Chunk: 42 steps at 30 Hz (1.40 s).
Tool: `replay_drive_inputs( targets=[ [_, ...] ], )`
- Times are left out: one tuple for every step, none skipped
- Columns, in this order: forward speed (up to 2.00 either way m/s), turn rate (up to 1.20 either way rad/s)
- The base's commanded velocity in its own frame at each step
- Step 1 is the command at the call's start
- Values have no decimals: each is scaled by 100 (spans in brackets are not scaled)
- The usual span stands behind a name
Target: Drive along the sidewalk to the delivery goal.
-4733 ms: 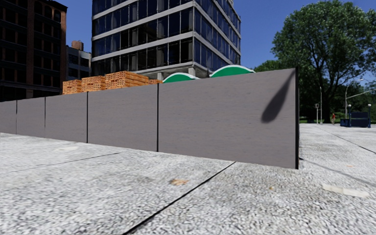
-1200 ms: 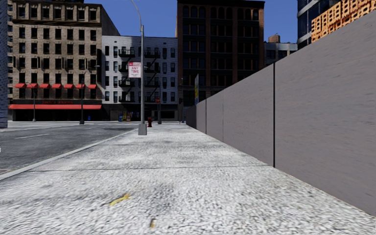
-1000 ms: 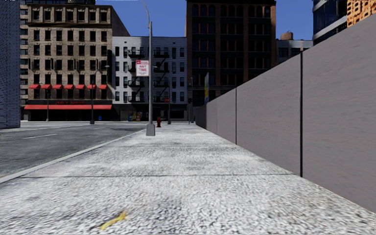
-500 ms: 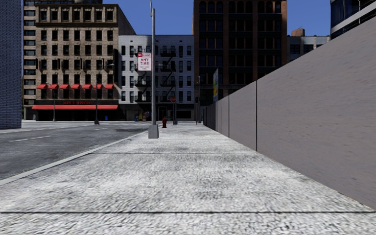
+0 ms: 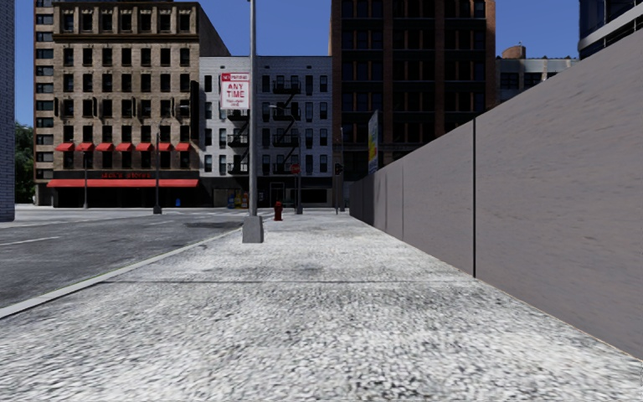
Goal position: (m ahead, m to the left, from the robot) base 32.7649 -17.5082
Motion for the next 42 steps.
replay_drive_inputs(
  targets=[
    [200, 0],
    [200, 0],
    [200, 0],
    [200, 0],
    [200, 0],
    [200, 0],
    [200, 0],
    [200, 0],
    [200, 0],
    [200, 0],
    [200, 0],
    [200, 0],
    [200, 0],
    [200, 0],
    [200, 0],
    [200, 0],
    [200, 0],
    [200, 0],
    [200, 0],
    [200, 0],
    [200, 0],
    [200, 0],
    [200, 0],
    [200, 0],
    [200, 0],
    [200, 0],
    [200, 0],
    [200, 0],
    [200, 0],
    [200, 0],
    [200, 0],
    [200, 0],
    [200, 0],
    [200, 0],
    [200, 0],
    [200, 0],
    [200, 0],
    [200, 0],
    [200, 0],
    [200, 0],
    [200, 0],
    [200, 0]
  ],
)
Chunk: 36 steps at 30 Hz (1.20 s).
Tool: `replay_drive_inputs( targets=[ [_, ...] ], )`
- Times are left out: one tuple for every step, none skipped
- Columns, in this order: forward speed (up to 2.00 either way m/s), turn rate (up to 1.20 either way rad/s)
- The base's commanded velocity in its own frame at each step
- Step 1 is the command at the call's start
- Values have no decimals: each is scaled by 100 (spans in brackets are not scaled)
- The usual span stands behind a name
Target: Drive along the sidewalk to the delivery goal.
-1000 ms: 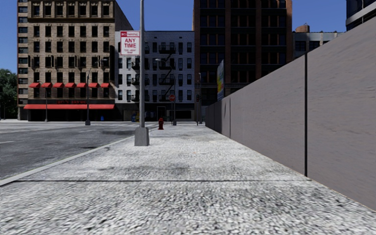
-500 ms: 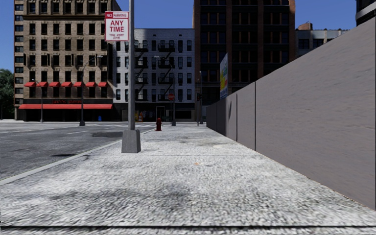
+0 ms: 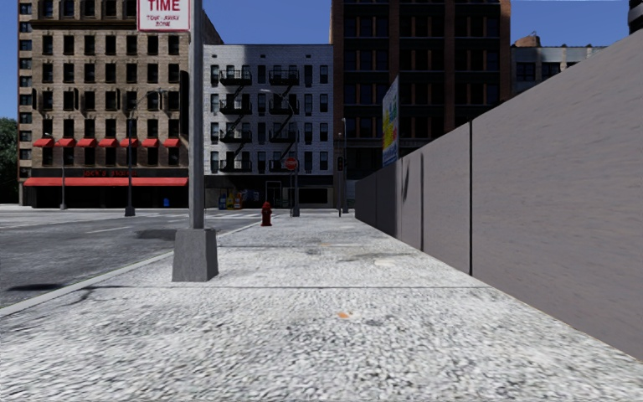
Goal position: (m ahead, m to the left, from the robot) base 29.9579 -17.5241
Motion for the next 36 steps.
replay_drive_inputs(
  targets=[
    [200, 0],
    [200, 0],
    [200, 0],
    [200, 0],
    [200, 0],
    [200, 0],
    [200, 0],
    [200, 0],
    [200, 0],
    [200, 0],
    [200, 0],
    [200, 0],
    [200, 0],
    [200, 0],
    [200, 0],
    [200, 0],
    [200, 0],
    [200, 0],
    [200, 0],
    [200, 0],
    [200, 0],
    [200, 0],
    [200, 0],
    [200, 0],
    [200, 0],
    [200, 0],
    [200, 0],
    [200, 0],
    [200, 0],
    [200, 0],
    [200, 0],
    [200, 0],
    [200, 0],
    [200, 0],
    [200, 0],
    [200, 0]
  ],
)
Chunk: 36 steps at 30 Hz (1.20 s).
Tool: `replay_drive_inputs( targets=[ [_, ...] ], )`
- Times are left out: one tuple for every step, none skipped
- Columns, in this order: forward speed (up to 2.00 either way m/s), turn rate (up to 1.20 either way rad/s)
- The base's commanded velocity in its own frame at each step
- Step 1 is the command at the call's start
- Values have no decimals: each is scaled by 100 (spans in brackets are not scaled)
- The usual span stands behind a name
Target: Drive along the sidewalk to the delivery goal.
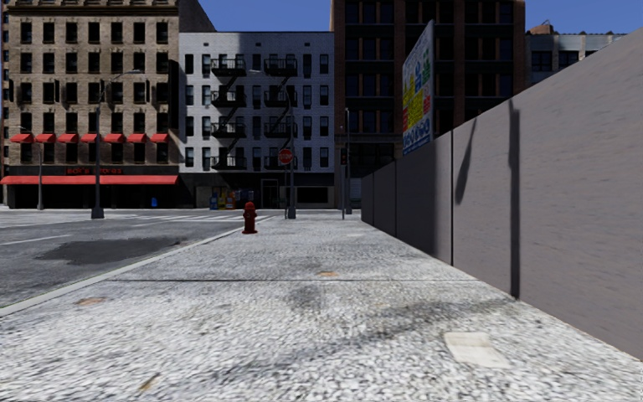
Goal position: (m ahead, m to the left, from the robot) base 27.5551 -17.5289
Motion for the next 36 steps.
replay_drive_inputs(
  targets=[
    [200, 0],
    [200, 0],
    [200, 0],
    [200, 0],
    [200, 0],
    [200, 0],
    [200, 0],
    [200, 0],
    [200, 0],
    [200, 0],
    [200, 0],
    [200, 0],
    [200, 0],
    [200, 0],
    [200, 0],
    [200, 0],
    [200, 0],
    [200, 0],
    [200, 0],
    [200, 0],
    [200, 0],
    [200, 0],
    [200, 0],
    [200, 0],
    [200, 0],
    [200, 0],
    [200, 0],
    [200, 0],
    [200, 0],
    [200, 0],
    [200, 0],
    [200, 0],
    [200, 0],
    [200, 0],
    [200, 0],
    [200, 0]
  ],
)
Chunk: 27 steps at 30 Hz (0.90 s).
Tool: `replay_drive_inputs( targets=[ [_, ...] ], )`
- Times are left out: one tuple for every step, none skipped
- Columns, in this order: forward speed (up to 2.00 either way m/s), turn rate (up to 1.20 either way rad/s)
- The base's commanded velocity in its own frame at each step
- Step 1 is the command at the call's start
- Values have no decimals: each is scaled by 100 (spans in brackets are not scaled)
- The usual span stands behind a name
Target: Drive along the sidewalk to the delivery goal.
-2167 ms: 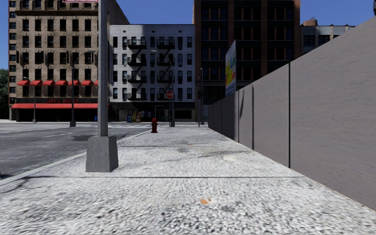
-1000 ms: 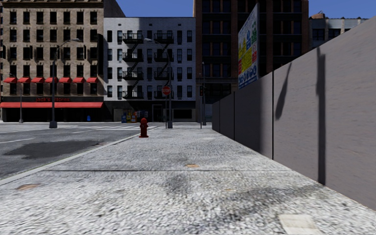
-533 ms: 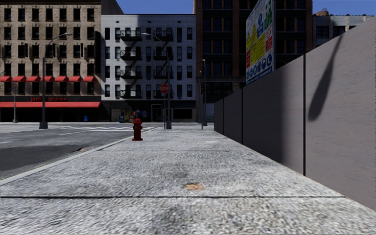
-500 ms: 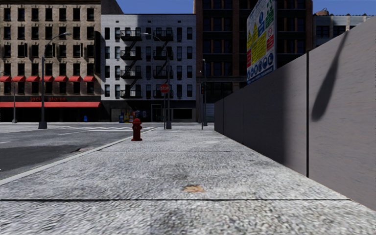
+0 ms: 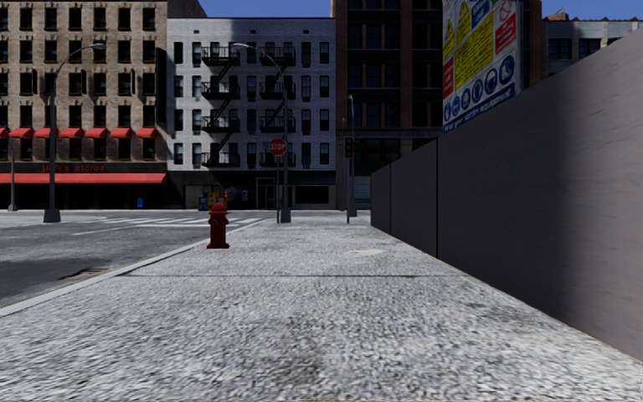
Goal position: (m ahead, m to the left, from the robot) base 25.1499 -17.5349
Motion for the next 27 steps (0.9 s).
replay_drive_inputs(
  targets=[
    [200, 0],
    [200, 0],
    [200, 0],
    [200, 0],
    [200, 0],
    [200, 0],
    [200, 0],
    [200, 0],
    [200, 0],
    [200, 0],
    [200, 0],
    [200, 0],
    [200, 0],
    [200, 0],
    [200, 0],
    [200, 0],
    [200, 0],
    [200, 0],
    [200, 0],
    [200, 0],
    [200, 0],
    [200, 0],
    [200, 0],
    [200, 0],
    [200, 0],
    [200, 0],
    [200, 0]
  ],
)
